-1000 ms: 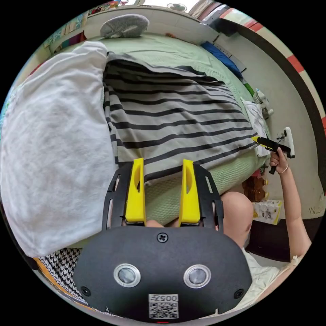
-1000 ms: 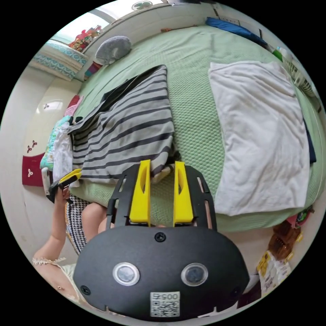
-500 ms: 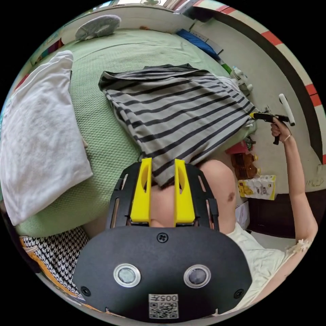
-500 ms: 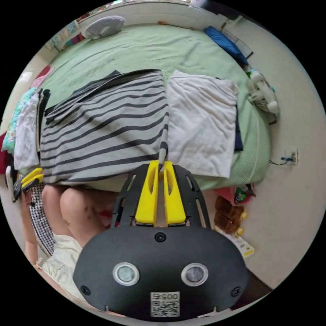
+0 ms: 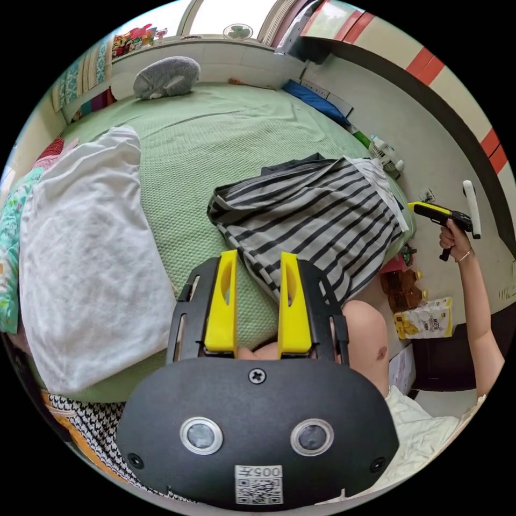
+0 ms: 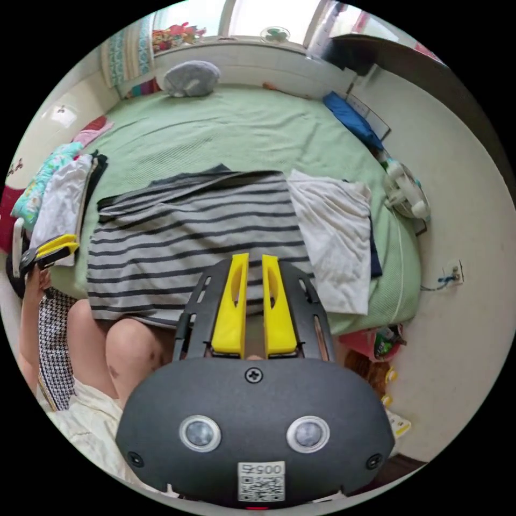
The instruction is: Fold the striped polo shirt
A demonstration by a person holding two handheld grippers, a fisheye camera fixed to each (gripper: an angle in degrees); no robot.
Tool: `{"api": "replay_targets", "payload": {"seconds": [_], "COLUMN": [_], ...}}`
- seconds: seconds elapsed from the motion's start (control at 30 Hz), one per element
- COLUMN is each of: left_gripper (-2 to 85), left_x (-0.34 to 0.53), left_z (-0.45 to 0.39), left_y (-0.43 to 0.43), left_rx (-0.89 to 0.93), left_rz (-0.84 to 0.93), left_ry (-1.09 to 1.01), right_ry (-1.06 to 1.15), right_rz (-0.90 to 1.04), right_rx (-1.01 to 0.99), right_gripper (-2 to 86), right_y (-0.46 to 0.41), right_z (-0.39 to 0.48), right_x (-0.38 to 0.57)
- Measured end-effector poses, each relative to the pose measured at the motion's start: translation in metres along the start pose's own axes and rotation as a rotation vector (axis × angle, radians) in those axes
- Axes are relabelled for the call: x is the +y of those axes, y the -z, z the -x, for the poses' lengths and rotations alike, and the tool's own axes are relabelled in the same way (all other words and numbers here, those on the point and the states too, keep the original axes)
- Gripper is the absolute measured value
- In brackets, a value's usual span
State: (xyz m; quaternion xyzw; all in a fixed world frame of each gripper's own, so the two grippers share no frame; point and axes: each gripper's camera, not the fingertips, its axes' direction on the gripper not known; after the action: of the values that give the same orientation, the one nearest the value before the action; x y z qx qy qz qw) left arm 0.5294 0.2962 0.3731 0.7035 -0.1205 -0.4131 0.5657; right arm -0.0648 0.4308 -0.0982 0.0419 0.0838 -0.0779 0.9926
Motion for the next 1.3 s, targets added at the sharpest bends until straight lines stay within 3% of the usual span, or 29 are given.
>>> {"api": "replay_targets", "payload": {"seconds": [0.17, 0.5, 0.67, 0.8, 1.03, 1.3], "left_gripper": [8.1, 4.5, 4.0, 4.2, 5.6, 12.5], "left_x": [-0.035, -0.098, -0.115, -0.099, -0.039, 0.006], "left_z": [-0.003, 0.019, 0.043, 0.055, 0.002, -0.067], "left_y": [-0.029, -0.089, -0.077, -0.062, -0.064, -0.085], "left_rx": [-0.024, -0.027, -0.076, -0.045, -0.017, 0.078], "left_rz": [0.031, 0.161, 0.088, 0.030, 0.080, 0.195], "left_ry": [-0.013, 0.012, 0.105, 0.171, 0.046, -0.036], "right_ry": [0.113, 0.228, 0.096, 0.104, 0.156, -0.046], "right_rz": [0.010, 0.337, 0.152, 0.056, 0.105, 0.128], "right_rx": [-0.013, -0.027, 0.059, -0.064, 0.020, -0.063], "right_gripper": [-1.2, -1.2, -1.1, -1.1, -1.2, -1.3], "right_y": [-0.043, -0.149, -0.123, -0.101, -0.099, -0.084], "right_z": [0.059, 0.131, 0.129, 0.117, 0.081, -0.001], "right_x": [-0.051, -0.170, -0.201, -0.173, -0.062, 0.037]}}
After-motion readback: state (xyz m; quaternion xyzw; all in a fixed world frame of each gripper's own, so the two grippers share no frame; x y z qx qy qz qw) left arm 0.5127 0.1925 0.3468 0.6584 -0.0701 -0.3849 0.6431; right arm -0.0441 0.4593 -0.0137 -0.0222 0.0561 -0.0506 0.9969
